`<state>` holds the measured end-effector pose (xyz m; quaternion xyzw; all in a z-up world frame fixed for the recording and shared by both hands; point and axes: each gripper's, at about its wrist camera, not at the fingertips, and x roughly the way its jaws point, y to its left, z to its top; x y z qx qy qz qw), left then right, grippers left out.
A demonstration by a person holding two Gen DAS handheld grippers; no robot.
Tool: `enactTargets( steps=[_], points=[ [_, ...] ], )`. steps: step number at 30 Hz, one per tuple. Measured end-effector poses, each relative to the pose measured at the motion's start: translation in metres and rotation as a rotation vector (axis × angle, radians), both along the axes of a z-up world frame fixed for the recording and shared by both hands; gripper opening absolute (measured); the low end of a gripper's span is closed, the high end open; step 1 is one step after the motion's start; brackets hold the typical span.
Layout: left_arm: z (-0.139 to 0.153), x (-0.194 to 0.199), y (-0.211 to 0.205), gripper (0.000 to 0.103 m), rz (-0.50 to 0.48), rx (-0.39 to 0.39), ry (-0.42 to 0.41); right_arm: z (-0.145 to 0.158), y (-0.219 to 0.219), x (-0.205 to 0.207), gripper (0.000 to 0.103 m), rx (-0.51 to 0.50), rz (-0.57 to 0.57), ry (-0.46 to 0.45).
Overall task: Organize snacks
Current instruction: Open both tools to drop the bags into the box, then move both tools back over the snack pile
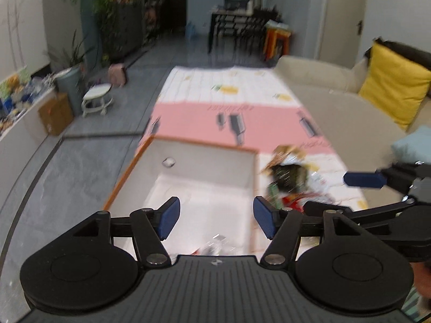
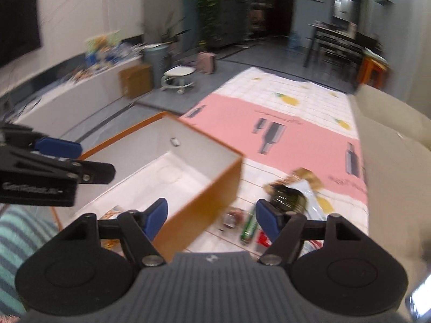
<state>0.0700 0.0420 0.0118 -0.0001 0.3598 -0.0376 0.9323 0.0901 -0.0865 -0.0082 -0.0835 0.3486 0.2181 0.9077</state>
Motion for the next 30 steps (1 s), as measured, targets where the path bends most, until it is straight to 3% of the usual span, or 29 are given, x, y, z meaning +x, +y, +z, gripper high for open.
enactTargets(
  steps=[3, 7, 12, 22, 30],
  points=[
    [0.001, -0.002, -0.022, 0.08, -0.05, -0.02, -0.022, 0.0, -0.024, -0.007, 0.071, 0.016, -0.071, 0.006],
    [-0.011, 0.0, -0.047, 0.081, -0.13, -0.075, 0.022, -0.011, -0.059, -0.016, 0.072, 0.022, -0.162, 0.04],
    [-0.041, 0.007, -0.083, 0.081, -0.221, -0.034, 0.082, -0.04, -0.095, -0.021, 0.072, 0.018, -0.259, 0.135],
    [-0.098, 0.005, -0.113, 0.081, -0.354, 0.012, 0.198, -0.104, -0.129, -0.022, 0.07, -0.022, -0.373, 0.291],
    [-0.129, 0.011, -0.119, 0.081, -0.414, 0.026, 0.258, -0.13, -0.136, -0.015, 0.047, -0.005, -0.382, 0.39]
  ],
)
